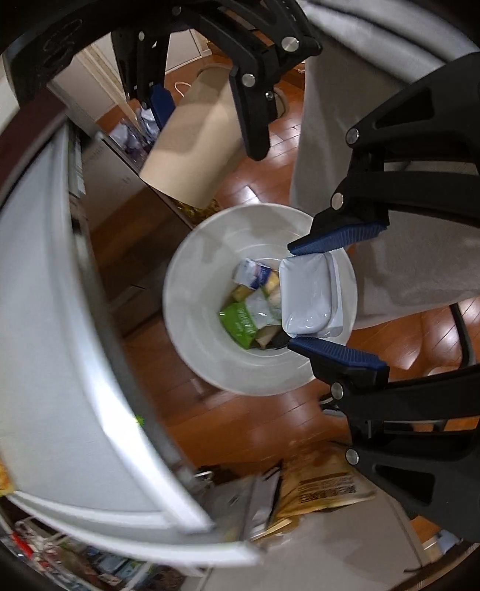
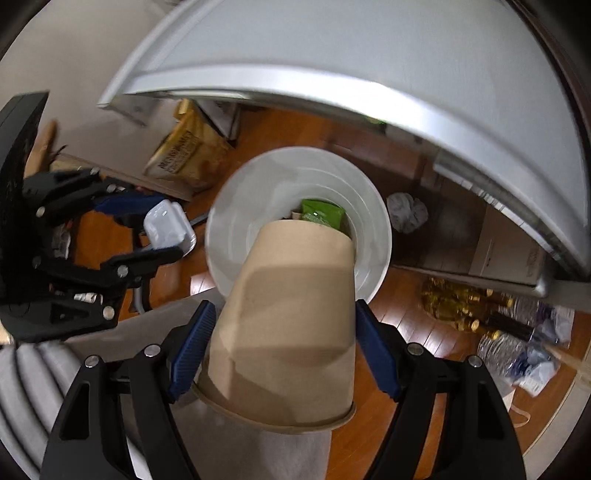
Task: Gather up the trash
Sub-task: 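Lift the paper cup and white container and carry them over the bin, then open both tools to drop the cup and container into the bin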
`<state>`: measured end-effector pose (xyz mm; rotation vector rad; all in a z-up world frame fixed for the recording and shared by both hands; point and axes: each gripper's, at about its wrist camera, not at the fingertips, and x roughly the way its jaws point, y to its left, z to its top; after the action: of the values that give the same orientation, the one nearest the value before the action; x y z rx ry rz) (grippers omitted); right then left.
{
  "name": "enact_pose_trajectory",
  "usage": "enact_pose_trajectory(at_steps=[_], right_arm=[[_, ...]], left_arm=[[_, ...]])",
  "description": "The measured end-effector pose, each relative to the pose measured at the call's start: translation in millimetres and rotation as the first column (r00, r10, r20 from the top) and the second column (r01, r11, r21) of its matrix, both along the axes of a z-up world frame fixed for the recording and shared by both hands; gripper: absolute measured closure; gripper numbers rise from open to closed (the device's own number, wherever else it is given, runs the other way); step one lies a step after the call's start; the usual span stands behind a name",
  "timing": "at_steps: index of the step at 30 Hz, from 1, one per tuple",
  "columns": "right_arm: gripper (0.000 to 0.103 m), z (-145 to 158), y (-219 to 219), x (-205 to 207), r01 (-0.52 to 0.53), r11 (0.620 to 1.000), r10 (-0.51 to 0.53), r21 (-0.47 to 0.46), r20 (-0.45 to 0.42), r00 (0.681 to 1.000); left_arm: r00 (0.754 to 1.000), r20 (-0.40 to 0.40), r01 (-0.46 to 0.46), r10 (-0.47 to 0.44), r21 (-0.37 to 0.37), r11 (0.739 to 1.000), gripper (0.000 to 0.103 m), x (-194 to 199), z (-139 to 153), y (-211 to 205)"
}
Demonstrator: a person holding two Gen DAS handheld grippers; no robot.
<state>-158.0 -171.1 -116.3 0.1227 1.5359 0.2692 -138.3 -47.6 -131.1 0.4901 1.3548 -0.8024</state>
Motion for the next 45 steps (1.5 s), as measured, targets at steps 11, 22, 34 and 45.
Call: enact_pose_trajectory(at_steps=[11,22,34,45], right_arm=[[0.029,-55.6,-2.0,10.1,0.108,0.994,-0.109,-0.019,-0.049,0.993],[0.029,-63.0,0.8,13.1,0.141,0.99,-0.142,-0.028,-0.016,0.99],[0.026,-61.3,-0.2,14.1,0.15,0.988,-0.151,-0.032,-0.009,0.989],[0.019,-50.0,-10.9,15.2,0.208,0.978,-0.208,-0.016,-0.004,0.978]], left_arm=[[0.997,-0.057,-0.04,0.047,0.112,0.993,0.056,12.5,-56.4,-4.1],[0.996,-0.047,-0.068,0.075,0.134,0.989,0.056,18.3,-64.2,-4.4],[0.998,-0.038,-0.054,0.059,0.122,0.991,0.054,20.7,-61.8,-8.7],[0.999,-0.007,-0.049,0.05,0.128,0.991,0.021,19.2,-52.8,-7.4]])
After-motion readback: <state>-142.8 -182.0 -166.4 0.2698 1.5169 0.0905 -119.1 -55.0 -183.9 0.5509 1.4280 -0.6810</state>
